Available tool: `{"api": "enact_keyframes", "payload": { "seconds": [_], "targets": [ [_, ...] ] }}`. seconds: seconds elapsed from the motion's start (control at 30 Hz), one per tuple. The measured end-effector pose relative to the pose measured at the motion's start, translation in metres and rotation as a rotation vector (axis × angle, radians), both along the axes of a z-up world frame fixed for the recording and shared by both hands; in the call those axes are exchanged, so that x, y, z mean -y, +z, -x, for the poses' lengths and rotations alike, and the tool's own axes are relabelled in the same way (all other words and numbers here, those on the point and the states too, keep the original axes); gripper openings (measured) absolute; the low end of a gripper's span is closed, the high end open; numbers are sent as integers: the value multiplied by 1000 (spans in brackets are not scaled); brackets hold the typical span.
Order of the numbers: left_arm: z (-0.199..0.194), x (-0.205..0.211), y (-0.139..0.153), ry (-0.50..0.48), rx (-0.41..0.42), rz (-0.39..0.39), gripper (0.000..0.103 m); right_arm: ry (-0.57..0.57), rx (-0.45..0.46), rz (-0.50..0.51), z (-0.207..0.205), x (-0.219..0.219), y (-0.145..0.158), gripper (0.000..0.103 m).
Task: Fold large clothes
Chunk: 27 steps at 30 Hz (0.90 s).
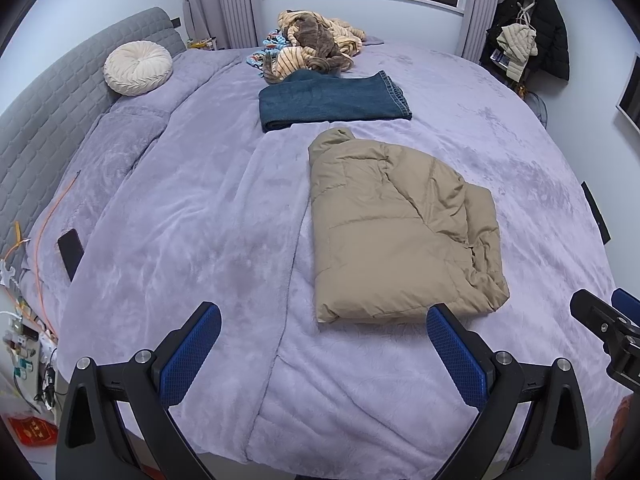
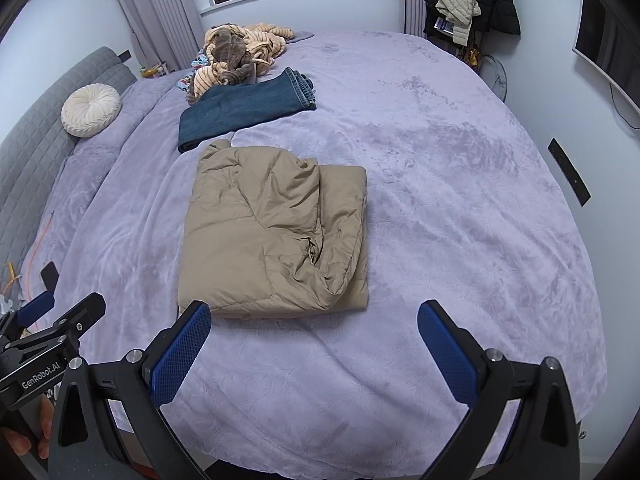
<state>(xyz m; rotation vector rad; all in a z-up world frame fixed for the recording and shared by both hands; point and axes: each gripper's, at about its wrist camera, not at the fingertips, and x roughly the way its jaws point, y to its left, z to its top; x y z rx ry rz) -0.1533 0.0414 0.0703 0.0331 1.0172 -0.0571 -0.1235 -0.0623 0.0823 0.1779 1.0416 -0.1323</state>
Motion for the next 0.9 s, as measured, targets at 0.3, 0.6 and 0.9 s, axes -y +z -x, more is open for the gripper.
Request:
{"api": "enact_keyframes", "payload": {
  "seconds": [0.3,0.6,0.9],
  "targets": [
    [-2,-6,0,1,3,-2,103,-1,1,2,1,-1,1,103],
    [-2,-9,0,0,4,-1,103,0,1,2,1,-1,1,103],
    [-2,-10,0,2,4,-2,103,-3,2,3,3,-3,0,103]
  ]
}}
